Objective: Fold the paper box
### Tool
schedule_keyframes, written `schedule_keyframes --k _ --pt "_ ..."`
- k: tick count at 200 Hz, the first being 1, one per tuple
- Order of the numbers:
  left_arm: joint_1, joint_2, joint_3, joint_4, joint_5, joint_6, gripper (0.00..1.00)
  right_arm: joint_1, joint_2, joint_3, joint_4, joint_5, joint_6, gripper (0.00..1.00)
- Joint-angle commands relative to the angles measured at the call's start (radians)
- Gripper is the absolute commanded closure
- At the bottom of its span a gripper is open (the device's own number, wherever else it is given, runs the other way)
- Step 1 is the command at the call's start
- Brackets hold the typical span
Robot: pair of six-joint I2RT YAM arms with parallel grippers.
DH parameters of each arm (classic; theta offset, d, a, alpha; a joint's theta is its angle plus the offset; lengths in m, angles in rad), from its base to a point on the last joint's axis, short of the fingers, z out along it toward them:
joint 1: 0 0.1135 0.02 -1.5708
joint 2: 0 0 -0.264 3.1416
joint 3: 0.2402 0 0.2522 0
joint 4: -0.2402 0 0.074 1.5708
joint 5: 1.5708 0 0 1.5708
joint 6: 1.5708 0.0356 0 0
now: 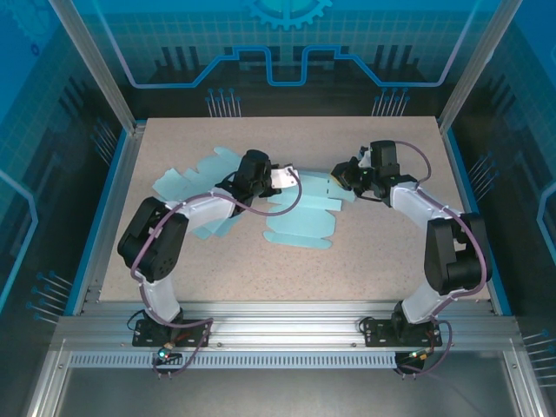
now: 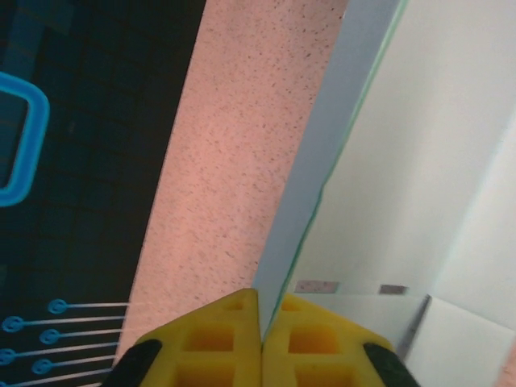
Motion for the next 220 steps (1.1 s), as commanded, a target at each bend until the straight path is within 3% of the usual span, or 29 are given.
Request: schedule_keyframes --k 1,24,60,110,124,171,220 --pt "-0.011 0.014 -0.024 0.135 -0.041 0.039 1.00 -0.007 0.012 0.028 -0.028 -0.044 -0.035 0.89" --pt "-0.024 0.006 -0.048 0.169 -0.050 0.060 1.00 -0.009 0.009 0.031 -0.046 -0.045 -0.051 0.86" --pt "-0.048 -0.009 -0.090 0.202 -0.085 0.087 1.00 -0.022 -0.058 0.049 -0.175 -0.012 -0.151 0.72" --pt "-0.088 -0.008 -0.076 0.179 -0.164 0.052 1.00 -0.032 -0.296 0.074 -0.488 0.315 -0.340 0.56" --pt "-0.103 -0.001 -0.064 0.170 -0.203 0.038 1.00 -0.040 -0.341 0.078 -0.527 0.357 -0.366 0.50" --pt "-0.165 0.024 -0.026 0.172 -0.372 -0.026 1.00 -0.035 -0.283 0.195 -0.595 0.269 -0.495 0.40" --pt "-0.199 0.022 -0.025 0.155 -0.433 -0.069 1.00 -0.011 -0.098 0.333 -0.599 0.198 -0.545 0.36"
